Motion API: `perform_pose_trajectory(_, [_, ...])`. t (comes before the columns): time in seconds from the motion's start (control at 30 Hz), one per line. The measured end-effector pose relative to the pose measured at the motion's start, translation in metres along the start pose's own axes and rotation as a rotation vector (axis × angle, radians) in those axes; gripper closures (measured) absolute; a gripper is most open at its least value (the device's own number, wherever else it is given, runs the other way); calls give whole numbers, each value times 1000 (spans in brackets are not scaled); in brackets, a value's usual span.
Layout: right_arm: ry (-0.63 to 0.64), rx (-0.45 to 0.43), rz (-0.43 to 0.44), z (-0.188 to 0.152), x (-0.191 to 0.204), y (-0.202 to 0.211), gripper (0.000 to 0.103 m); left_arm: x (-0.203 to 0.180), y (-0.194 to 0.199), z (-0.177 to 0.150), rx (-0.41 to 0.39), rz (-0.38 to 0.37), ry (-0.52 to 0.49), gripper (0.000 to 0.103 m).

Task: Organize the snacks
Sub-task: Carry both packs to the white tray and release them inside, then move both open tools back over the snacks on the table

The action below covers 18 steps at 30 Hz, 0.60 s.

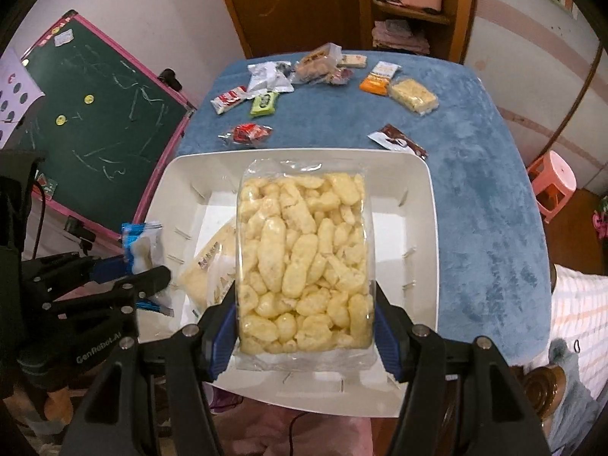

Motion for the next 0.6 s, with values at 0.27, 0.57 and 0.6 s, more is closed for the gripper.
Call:
perform_pose_trajectory(0.27, [-36, -53, 8, 1, -8, 16, 28, -2, 16, 5, -64, -12, 25, 15])
perform_pose_trajectory(0.57, [-43, -67, -2, 0, -13, 32, 28, -7, 31, 11, -100, -5, 10, 15])
perform_pose_trajectory(0.6, [-43, -67, -6, 0, -13, 33, 28, -7, 34, 12, -105, -1, 8, 15])
Point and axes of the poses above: each gripper's, at about its wrist camera, not at the fingertips, and y roughly against the way its jaws point, x to its left, z to its top, the point moved 2 cm from there along -y, roughly the way its jaws point, and after that the axes turned 15 degrees about -y, right-handed, at the moved point
